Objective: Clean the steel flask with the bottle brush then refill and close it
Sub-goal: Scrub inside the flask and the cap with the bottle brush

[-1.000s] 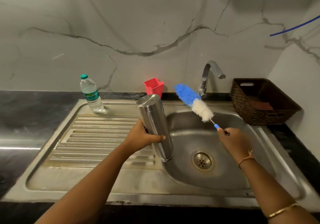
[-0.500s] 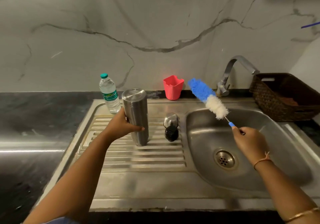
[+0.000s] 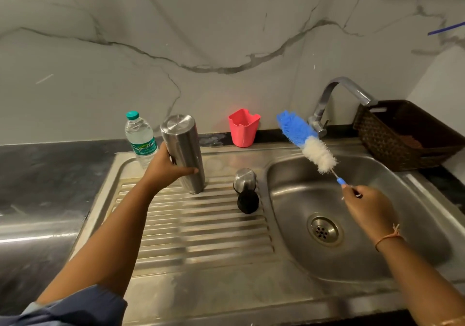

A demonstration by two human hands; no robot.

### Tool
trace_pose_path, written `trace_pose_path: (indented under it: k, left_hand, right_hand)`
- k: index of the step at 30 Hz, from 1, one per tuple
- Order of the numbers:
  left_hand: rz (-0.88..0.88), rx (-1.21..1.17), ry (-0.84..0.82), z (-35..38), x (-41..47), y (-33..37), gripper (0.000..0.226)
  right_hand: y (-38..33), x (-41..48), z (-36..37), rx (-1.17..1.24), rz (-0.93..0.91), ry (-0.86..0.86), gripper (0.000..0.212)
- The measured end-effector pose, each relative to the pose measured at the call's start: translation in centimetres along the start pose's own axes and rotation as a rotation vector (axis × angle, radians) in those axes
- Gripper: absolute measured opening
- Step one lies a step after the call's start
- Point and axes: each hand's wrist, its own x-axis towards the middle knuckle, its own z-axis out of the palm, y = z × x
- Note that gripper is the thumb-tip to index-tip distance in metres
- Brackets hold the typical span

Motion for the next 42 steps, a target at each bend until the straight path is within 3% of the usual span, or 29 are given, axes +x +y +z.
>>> trace_pose_path:
  k: [15, 20, 25, 31, 36, 42]
  left_hand:
    - [-0.029, -0.039, -0.042, 0.2, 0.1, -0.5, 0.084]
    - [-0.11, -0.047, -0.077, 0.0, 0.1, -1.1, 0.101]
    - [-0.247, 0.095, 0.075, 0.6, -0.9, -2.9, 0.109]
    - [-0.305, 0.182, 0.316, 2.2, -3.9, -4.3, 0.082]
    - [-0.242, 0.231, 0.476, 4.1, -6.2, -3.5, 0.054]
    - [-0.037, 0.234, 0.446, 8.6, -8.3, -2.1, 0.041]
  right_hand:
    - [0.4, 0.3, 0.7, -0.013, -0.006, -0.019, 0.043]
    - [1.0, 0.3, 0.9, -0.03, -0.038, -0.008, 0.04]
    - [1.9, 0.8, 0.9, -0.065, 0.027, -0.064, 0.041]
    - [-1.8, 3.1, -1.2, -0.066, -0.133, -0.013, 0.033]
    - [-7.9, 7.6, -4.8, -0.341, -0.395, 0.018, 0.032]
    - [-15.0, 13.3, -7.1, -0.684, -0.595, -0.073, 0.021]
